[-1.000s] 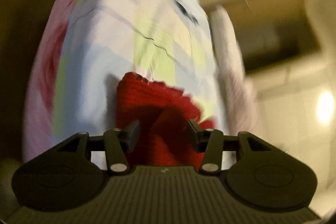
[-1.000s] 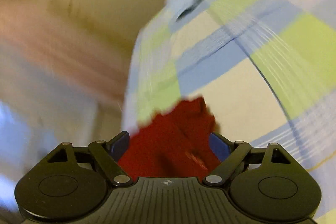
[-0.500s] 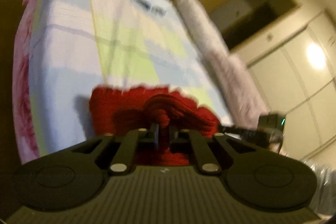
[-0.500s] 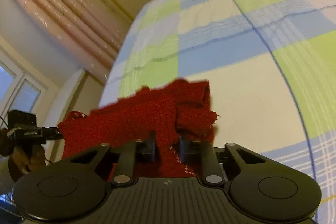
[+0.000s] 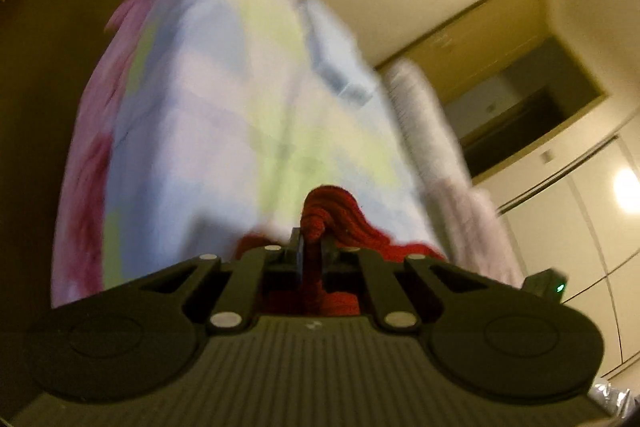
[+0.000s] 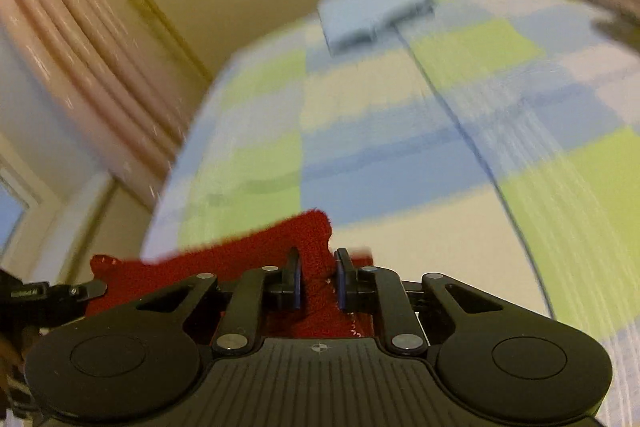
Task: Fold clothes
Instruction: 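Lift the folded red sweater with both grippers and carry it across the bed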
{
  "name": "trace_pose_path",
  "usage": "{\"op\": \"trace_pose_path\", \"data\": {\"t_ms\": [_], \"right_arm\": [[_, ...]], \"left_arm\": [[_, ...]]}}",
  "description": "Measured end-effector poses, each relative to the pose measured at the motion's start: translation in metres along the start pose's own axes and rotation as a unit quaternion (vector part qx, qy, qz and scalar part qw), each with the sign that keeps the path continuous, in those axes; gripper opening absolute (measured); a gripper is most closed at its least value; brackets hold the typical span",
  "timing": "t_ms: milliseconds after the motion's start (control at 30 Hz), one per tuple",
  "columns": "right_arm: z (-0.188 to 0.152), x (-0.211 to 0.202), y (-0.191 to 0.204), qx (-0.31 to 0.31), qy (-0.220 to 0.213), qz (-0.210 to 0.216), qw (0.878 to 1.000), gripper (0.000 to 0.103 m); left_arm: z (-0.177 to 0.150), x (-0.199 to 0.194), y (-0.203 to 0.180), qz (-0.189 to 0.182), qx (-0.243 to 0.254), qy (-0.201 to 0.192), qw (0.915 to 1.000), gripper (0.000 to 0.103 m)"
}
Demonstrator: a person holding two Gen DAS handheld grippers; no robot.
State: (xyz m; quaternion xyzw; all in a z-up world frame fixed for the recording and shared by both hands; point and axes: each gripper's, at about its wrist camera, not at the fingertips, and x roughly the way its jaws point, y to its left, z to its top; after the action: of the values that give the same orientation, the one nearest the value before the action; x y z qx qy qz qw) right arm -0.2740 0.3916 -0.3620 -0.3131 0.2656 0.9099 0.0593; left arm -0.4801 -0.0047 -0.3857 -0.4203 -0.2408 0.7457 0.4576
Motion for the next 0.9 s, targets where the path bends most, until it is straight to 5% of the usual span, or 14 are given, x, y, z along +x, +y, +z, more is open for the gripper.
{"op": "trace_pose_path", "data": {"t_ms": [133,267,400,467,533,633,733,900], "right_arm": [[0.001,0.030,-0.005,0.001,0.048,-0.028,0.998,0.014],[0.001,0.045,-0.011,0.032,0.069,-0.023,0.997,0.014],[0.004,0.043,-0.017,0.042,0.076,-0.010,0.996,0.015],[0.006,0.042,-0.016,0.041,0.079,-0.008,0.996,0.016],[0.008,0.039,-0.014,0.041,0.077,-0.011,0.996,0.017],[0.010,0.031,-0.005,0.013,0.054,-0.030,0.998,0.013],[0.012,0.028,-0.003,-0.003,0.032,-0.069,0.997,0.012],[-0.001,0.049,-0.006,0.011,0.069,-0.089,0.994,0.016]], "left_arm": [[-0.003,0.025,0.022,0.055,-0.036,0.056,0.9963,0.006],[0.005,0.033,0.021,0.051,-0.045,0.083,0.9942,0.015],[0.018,0.037,0.015,0.033,-0.035,0.088,0.9949,0.045],[0.020,0.045,0.014,0.030,-0.025,0.097,0.9945,0.042],[0.022,0.048,0.010,0.005,-0.024,0.090,0.9956,0.008],[0.024,0.039,0.005,-0.007,-0.016,0.058,0.9982,0.008],[0.018,0.043,0.015,0.039,-0.022,0.067,0.9967,0.008],[0.003,0.062,0.017,0.100,-0.032,0.095,0.9899,0.016]]}}
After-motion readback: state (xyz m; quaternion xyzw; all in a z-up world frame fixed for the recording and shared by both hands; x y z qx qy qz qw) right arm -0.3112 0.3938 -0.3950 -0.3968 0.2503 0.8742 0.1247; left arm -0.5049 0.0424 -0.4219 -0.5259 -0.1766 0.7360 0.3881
